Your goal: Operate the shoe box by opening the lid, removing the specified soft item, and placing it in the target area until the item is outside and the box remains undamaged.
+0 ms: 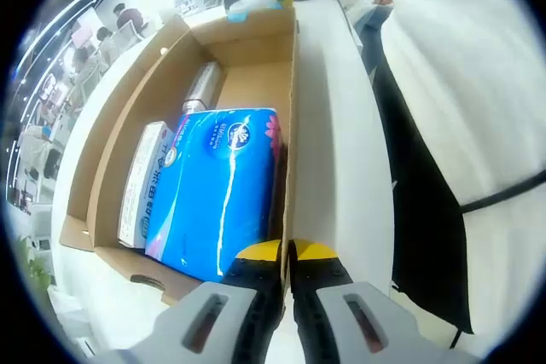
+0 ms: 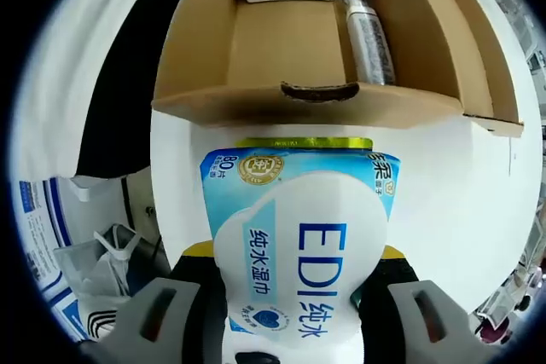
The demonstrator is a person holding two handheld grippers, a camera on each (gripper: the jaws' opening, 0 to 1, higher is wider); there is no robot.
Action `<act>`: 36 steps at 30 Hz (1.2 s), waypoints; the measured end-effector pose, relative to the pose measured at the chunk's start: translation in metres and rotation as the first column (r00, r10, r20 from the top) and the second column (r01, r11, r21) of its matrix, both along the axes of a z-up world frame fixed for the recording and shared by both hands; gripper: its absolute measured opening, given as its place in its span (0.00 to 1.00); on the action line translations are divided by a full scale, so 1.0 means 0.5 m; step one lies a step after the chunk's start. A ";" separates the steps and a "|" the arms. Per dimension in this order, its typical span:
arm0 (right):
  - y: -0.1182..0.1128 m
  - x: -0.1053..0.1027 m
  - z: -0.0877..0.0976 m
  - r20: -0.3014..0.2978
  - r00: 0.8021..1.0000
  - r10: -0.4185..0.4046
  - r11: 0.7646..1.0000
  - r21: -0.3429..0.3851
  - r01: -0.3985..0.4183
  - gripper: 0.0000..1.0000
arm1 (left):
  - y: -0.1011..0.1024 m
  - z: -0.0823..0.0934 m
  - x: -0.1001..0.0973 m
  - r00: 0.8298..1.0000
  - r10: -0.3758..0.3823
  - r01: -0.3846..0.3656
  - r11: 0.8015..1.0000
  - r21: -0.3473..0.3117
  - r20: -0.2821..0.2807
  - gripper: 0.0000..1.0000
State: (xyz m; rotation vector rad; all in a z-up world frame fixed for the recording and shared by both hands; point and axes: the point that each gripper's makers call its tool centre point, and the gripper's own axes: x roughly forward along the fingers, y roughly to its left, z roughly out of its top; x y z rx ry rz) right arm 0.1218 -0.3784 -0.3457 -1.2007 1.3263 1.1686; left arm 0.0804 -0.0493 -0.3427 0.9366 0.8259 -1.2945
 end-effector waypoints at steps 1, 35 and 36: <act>0.001 0.000 -0.002 -0.002 1.000 -0.005 1.000 -0.001 0.005 0.60 | 0.000 0.000 0.000 1.000 0.000 0.000 1.000 0.000 0.000 0.02; 0.009 0.003 -0.038 0.054 0.999 0.002 1.000 0.009 -0.003 0.59 | 0.000 0.000 0.000 1.000 0.000 0.000 1.000 0.003 -0.009 0.02; 0.009 0.003 -0.039 0.058 0.998 0.004 1.000 0.008 -0.004 0.59 | 0.000 0.000 0.000 1.000 0.000 0.000 1.000 0.003 -0.009 0.02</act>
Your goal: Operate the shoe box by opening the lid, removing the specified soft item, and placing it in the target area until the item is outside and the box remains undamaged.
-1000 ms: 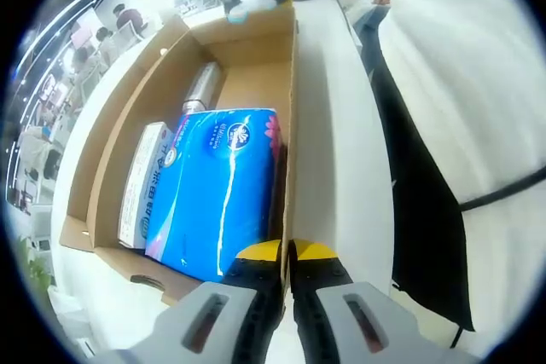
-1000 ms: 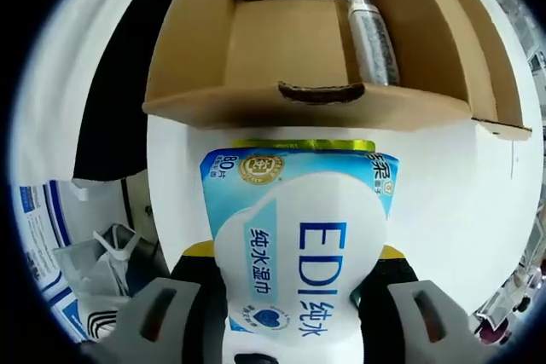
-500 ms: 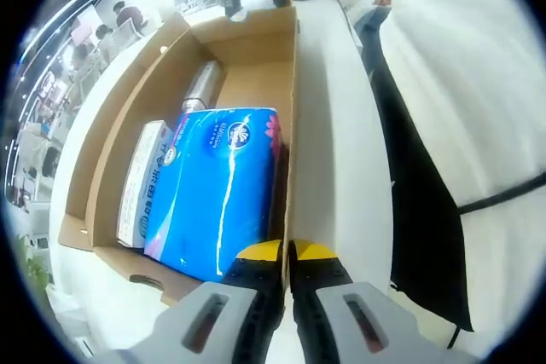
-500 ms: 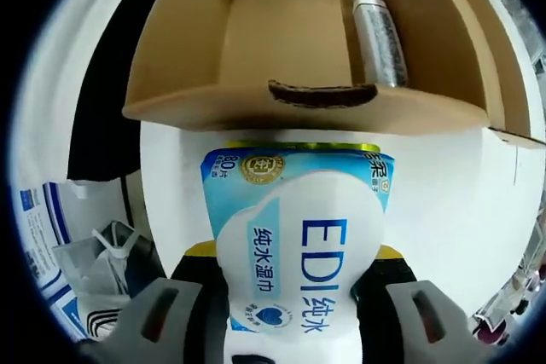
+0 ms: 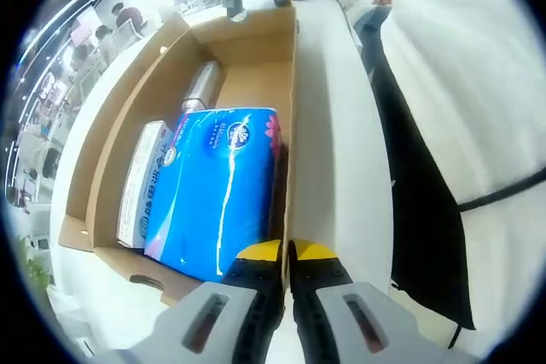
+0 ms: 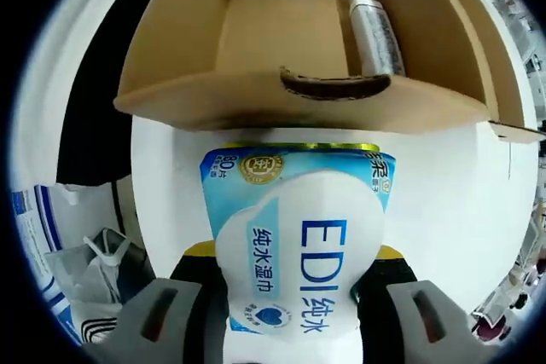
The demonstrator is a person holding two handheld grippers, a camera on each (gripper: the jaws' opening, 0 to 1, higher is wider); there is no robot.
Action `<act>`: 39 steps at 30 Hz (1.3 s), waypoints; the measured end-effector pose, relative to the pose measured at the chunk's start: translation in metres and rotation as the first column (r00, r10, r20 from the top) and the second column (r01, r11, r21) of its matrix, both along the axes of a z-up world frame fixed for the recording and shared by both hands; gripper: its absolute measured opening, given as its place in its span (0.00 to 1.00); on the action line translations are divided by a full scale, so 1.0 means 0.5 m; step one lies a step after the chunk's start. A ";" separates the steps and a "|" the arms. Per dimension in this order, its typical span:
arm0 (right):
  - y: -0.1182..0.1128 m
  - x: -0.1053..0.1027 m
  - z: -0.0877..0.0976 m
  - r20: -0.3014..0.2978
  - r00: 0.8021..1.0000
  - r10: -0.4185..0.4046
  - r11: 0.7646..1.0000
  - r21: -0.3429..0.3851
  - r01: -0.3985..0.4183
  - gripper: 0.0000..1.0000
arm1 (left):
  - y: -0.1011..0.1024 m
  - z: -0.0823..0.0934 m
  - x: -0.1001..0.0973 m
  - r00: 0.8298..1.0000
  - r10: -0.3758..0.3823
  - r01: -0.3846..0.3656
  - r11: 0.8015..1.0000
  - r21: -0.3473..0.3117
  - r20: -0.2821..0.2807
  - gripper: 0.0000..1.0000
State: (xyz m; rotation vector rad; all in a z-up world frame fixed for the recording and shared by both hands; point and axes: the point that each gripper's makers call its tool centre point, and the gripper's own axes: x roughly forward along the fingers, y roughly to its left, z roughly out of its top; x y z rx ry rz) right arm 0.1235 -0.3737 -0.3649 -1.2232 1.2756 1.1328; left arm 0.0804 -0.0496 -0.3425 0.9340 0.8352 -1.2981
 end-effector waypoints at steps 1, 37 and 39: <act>0.000 0.001 -0.001 0.004 1.000 0.001 1.000 -0.003 -0.001 0.59 | 0.000 0.000 0.000 1.000 0.000 0.000 1.000 0.000 0.001 0.02; -0.046 0.088 -0.007 -0.009 1.000 -0.023 1.000 -0.006 0.023 0.61 | 0.001 0.000 0.001 1.000 0.004 -0.004 1.000 -0.001 0.014 0.02; -0.045 0.089 -0.010 -0.001 1.000 0.013 1.000 0.008 -0.013 0.63 | 0.001 -0.001 0.001 1.000 0.002 -0.002 1.000 -0.001 0.015 0.02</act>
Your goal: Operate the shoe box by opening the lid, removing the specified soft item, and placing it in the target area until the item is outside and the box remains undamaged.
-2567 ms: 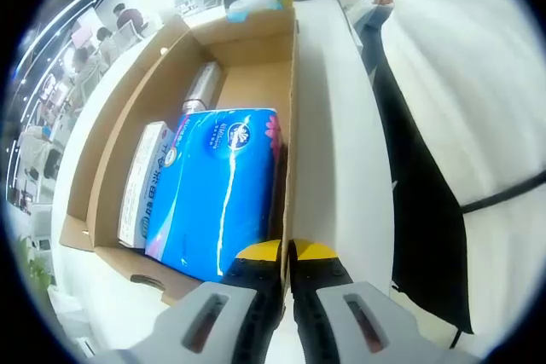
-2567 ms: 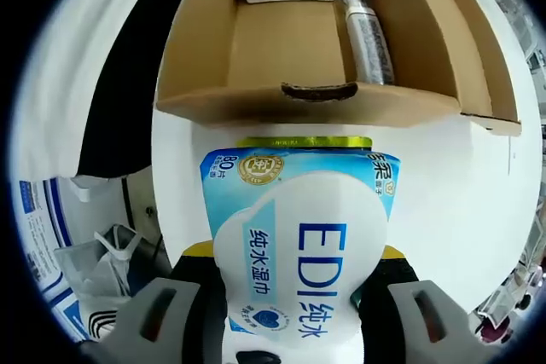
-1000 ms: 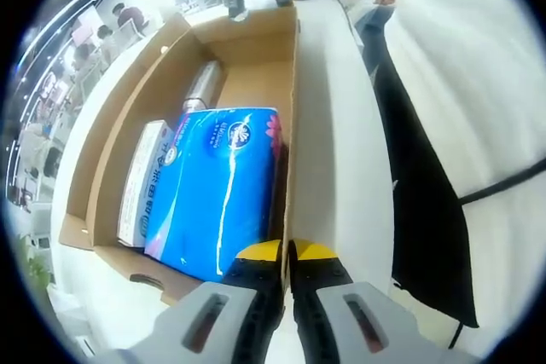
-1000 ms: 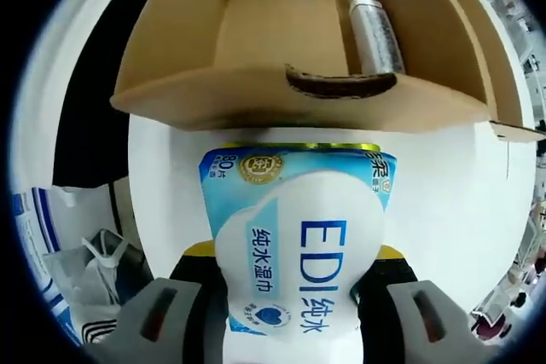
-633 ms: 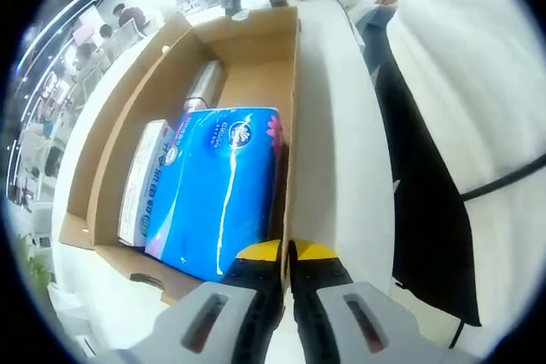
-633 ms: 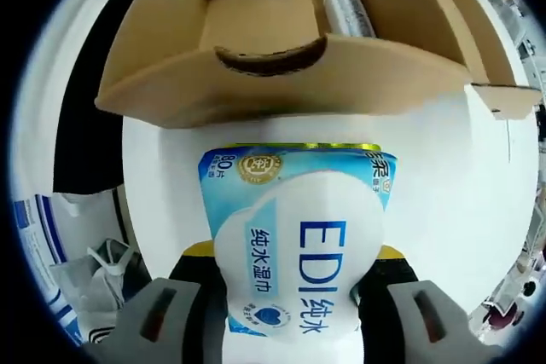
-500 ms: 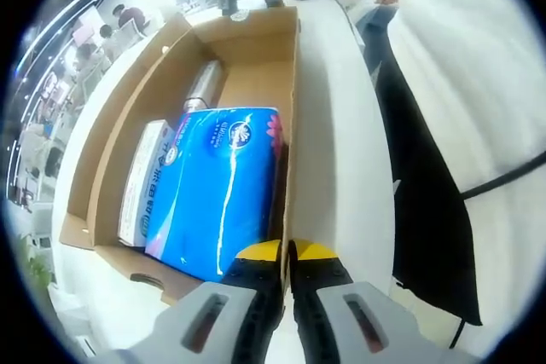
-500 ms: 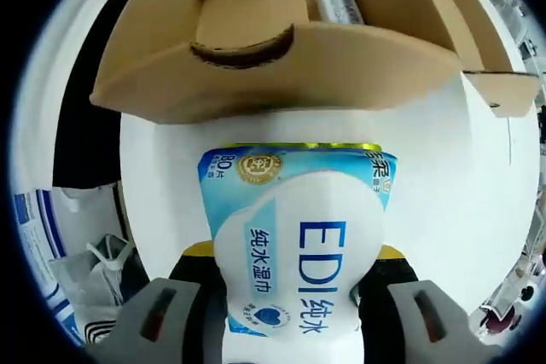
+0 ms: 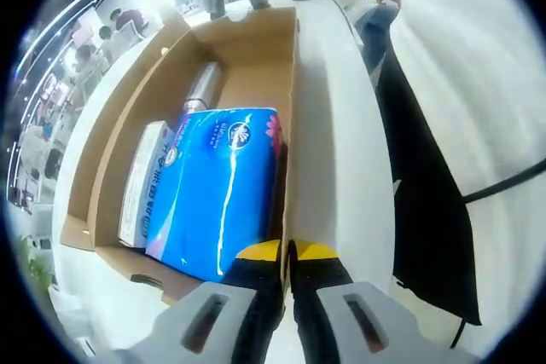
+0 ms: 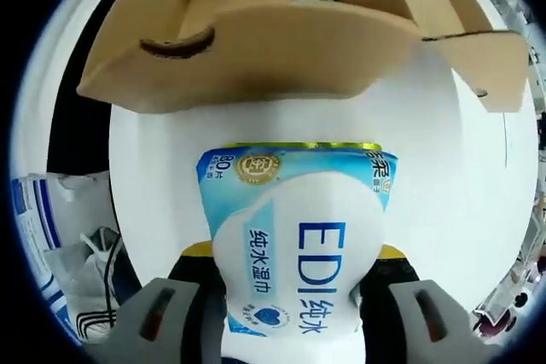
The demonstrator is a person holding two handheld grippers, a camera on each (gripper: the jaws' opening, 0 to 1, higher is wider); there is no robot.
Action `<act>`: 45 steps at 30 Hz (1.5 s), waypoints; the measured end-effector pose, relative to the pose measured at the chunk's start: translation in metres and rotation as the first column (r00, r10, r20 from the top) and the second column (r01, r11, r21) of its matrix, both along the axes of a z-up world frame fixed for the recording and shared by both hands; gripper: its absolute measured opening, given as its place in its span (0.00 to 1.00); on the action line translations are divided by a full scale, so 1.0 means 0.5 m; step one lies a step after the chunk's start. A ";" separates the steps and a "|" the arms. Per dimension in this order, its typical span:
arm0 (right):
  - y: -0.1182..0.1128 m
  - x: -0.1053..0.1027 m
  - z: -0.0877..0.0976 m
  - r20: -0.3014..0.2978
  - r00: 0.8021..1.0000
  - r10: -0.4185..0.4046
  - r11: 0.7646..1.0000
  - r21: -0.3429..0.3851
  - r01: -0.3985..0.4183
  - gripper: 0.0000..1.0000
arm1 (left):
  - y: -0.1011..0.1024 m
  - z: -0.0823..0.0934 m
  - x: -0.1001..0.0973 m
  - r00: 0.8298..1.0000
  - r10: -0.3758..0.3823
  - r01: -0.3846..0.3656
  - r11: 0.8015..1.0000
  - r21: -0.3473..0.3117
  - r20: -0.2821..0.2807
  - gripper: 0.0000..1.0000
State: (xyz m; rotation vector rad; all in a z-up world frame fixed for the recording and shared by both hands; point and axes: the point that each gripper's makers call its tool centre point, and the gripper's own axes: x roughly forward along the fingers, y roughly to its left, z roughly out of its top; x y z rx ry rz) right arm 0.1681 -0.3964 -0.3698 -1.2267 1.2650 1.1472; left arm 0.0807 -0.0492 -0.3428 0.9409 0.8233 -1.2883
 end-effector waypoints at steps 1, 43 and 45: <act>0.000 -0.001 0.000 0.003 1.000 0.000 1.000 0.003 0.000 0.65 | 0.000 0.000 0.000 1.000 0.000 0.000 1.000 0.000 -0.001 0.02; 0.012 0.020 0.087 0.147 0.934 -0.326 0.918 0.287 0.275 0.89 | 0.000 0.000 0.000 1.000 -0.011 0.011 1.000 -0.005 0.010 0.02; 0.012 0.025 0.097 0.168 0.913 -0.372 0.896 0.321 0.306 0.92 | 0.000 0.000 0.000 1.000 -0.012 0.013 1.000 -0.006 0.008 0.02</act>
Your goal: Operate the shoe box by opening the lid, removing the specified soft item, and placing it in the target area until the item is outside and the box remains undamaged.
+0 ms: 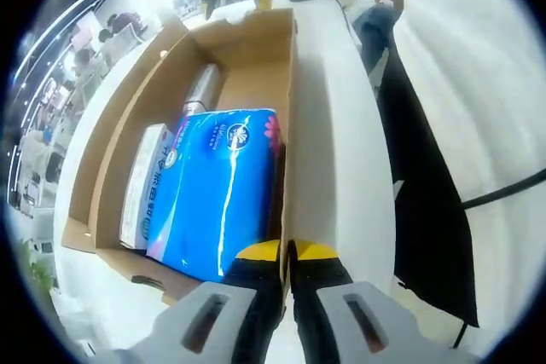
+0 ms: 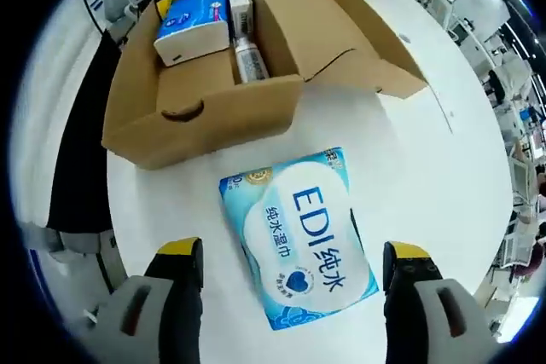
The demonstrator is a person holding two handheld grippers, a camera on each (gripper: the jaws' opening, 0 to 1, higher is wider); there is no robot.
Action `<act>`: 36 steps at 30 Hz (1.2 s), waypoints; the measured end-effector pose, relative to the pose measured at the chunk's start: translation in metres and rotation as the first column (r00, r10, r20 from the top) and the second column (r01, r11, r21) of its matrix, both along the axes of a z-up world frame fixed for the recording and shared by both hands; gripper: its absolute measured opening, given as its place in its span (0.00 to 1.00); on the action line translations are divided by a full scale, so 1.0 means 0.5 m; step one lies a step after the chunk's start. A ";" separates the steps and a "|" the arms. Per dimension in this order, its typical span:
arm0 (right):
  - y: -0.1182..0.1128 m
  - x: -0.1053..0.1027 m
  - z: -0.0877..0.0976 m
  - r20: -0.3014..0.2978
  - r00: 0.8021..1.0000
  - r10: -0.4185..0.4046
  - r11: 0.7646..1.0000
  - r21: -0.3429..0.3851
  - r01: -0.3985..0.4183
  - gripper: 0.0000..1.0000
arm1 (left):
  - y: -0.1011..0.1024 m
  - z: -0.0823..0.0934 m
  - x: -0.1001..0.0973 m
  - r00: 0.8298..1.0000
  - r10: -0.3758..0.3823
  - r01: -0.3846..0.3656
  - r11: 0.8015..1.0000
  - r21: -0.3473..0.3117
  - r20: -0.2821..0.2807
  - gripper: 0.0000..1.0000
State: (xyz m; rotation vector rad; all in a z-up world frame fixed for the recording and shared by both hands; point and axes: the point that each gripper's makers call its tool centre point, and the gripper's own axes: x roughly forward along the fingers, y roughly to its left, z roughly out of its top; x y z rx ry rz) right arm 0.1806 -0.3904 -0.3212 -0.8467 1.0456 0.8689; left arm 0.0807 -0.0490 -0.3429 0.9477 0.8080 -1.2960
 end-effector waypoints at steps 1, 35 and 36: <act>0.002 -0.001 0.002 0.001 1.000 -0.023 1.000 0.015 0.023 0.93 | 0.000 0.000 0.000 1.000 -0.001 0.001 1.000 0.000 0.000 0.02; 0.014 0.008 0.140 0.158 0.809 -0.566 0.777 0.431 0.459 0.92 | -0.001 0.001 0.000 1.000 -0.001 0.001 1.000 -0.004 0.005 0.02; 0.020 0.015 0.155 0.197 0.804 -0.561 0.777 0.461 0.429 0.89 | -0.001 0.001 0.000 1.000 -0.001 0.001 1.000 -0.004 0.005 0.02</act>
